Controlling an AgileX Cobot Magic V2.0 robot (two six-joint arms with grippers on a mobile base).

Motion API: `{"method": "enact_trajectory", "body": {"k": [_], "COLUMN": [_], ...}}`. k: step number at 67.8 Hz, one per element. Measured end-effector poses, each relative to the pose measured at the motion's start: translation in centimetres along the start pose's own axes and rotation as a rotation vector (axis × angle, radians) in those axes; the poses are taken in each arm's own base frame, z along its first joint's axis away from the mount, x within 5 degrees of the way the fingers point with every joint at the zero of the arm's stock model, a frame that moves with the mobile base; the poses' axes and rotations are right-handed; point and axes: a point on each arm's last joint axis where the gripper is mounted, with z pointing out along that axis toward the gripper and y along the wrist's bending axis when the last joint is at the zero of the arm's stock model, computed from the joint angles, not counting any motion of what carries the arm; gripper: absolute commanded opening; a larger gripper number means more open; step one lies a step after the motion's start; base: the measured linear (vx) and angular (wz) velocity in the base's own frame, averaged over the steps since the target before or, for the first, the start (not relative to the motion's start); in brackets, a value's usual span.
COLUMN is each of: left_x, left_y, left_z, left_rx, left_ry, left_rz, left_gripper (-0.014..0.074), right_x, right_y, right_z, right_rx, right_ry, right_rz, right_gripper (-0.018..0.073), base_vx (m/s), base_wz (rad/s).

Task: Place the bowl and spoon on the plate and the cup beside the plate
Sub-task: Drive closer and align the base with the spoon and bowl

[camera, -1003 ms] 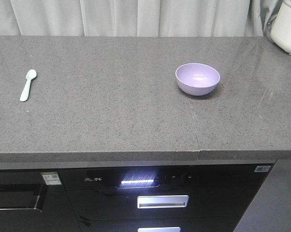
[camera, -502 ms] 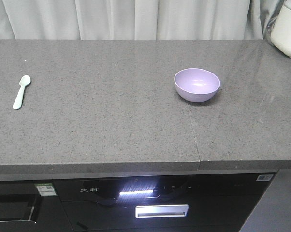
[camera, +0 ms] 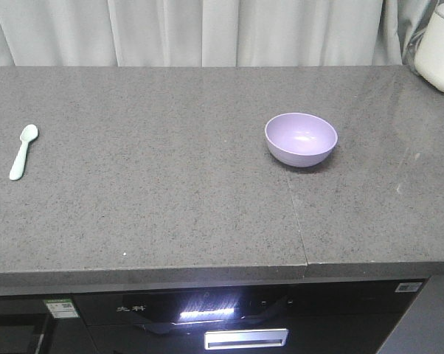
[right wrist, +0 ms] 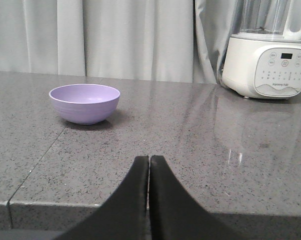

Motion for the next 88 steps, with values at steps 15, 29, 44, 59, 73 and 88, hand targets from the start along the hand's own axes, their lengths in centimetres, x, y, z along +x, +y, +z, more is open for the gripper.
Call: {"method": "enact_trajectory", "body": {"k": [15, 29, 44, 59, 73, 88], "left_x": [0.00, 0.00, 0.00, 0.00, 0.00, 0.00], "left_y": [0.00, 0.00, 0.00, 0.00, 0.00, 0.00], "left_z": [0.00, 0.00, 0.00, 0.00, 0.00, 0.00], "left_rx": [0.000, 0.000, 0.000, 0.000, 0.000, 0.000], "left_ry": [0.000, 0.000, 0.000, 0.000, 0.000, 0.000], "left_rz": [0.000, 0.000, 0.000, 0.000, 0.000, 0.000], "left_gripper": [-0.0007, -0.0007, -0.0007, -0.0007, -0.0007, -0.0007], "right_x": [0.00, 0.00, 0.00, 0.00, 0.00, 0.00], "right_y": [0.00, 0.00, 0.00, 0.00, 0.00, 0.00], "right_z": [0.00, 0.00, 0.00, 0.00, 0.00, 0.00], "right_rx": [0.000, 0.000, 0.000, 0.000, 0.000, 0.000], "right_ry": [0.000, 0.000, 0.000, 0.000, 0.000, 0.000], "right_rz": [0.000, 0.000, 0.000, 0.000, 0.000, 0.000], "right_gripper": [-0.0003, -0.0003, -0.0003, -0.0003, -0.0003, -0.0003], "base_vx": [0.06, 0.05, 0.04, 0.03, 0.03, 0.03], "base_wz": [-0.01, 0.00, 0.00, 0.01, 0.00, 0.00]}}
